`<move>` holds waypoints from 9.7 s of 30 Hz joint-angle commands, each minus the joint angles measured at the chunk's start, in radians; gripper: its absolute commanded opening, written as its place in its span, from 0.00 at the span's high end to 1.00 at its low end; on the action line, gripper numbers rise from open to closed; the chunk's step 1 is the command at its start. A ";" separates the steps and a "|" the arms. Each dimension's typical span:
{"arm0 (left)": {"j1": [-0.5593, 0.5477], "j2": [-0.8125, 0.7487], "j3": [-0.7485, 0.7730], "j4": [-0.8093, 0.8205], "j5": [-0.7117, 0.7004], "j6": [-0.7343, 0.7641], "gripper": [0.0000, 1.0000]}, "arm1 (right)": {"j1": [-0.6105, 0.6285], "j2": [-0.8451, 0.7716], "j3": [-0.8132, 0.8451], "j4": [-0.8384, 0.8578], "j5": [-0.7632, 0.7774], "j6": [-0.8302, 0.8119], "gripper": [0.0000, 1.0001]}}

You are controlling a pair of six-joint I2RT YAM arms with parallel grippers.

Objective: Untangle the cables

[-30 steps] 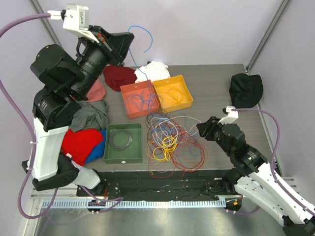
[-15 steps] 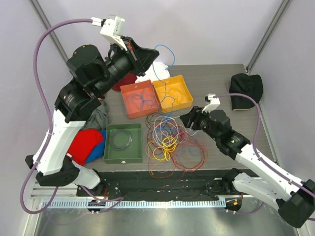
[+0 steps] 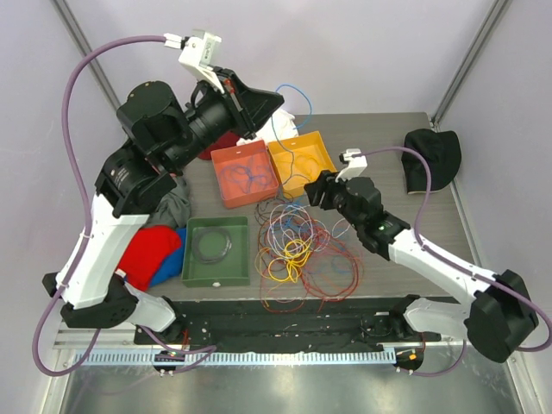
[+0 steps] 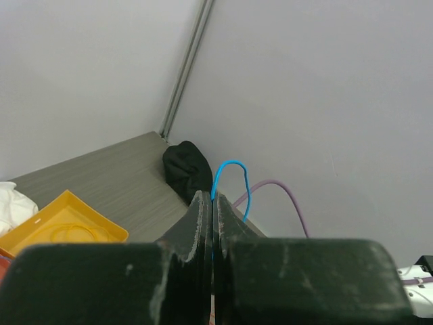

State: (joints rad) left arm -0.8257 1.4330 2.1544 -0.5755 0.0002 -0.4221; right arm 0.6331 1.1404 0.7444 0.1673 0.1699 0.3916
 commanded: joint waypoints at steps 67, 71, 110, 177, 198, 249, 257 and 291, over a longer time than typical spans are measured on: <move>-0.013 -0.295 -1.159 0.602 -0.152 -0.136 0.01 | 0.002 -0.214 0.983 -0.385 0.181 -0.139 0.99; -0.013 -0.277 -1.208 0.815 -0.013 -0.153 0.01 | 0.005 -0.226 0.968 -0.397 0.169 -0.117 0.99; -0.029 -0.872 -1.398 -0.004 -0.605 -0.391 0.00 | 0.005 0.589 0.912 -0.338 -0.064 0.055 0.99; -0.141 -0.112 -1.242 0.491 -0.103 -0.330 0.09 | -0.006 -0.329 -0.111 -0.638 0.286 0.285 0.52; -0.144 -0.135 -1.320 0.497 -0.120 -0.351 0.09 | 0.010 -0.185 -0.165 -0.735 0.289 0.366 0.99; -0.142 -0.940 -1.593 -0.001 -0.801 -0.589 0.03 | 0.022 0.573 1.204 -0.548 -0.242 0.075 0.99; -0.142 -1.033 -1.604 -0.024 -0.829 -0.538 0.03 | 0.024 0.764 1.286 -0.477 -0.248 0.067 0.99; -0.142 -0.886 -1.601 0.123 -0.732 -0.478 0.03 | 0.083 0.431 0.697 -0.500 0.255 0.015 0.22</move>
State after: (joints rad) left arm -0.9676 0.5167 0.5453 -0.5484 -0.7574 -0.9081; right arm 0.7254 1.8488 1.6718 -0.4210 0.2314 0.4034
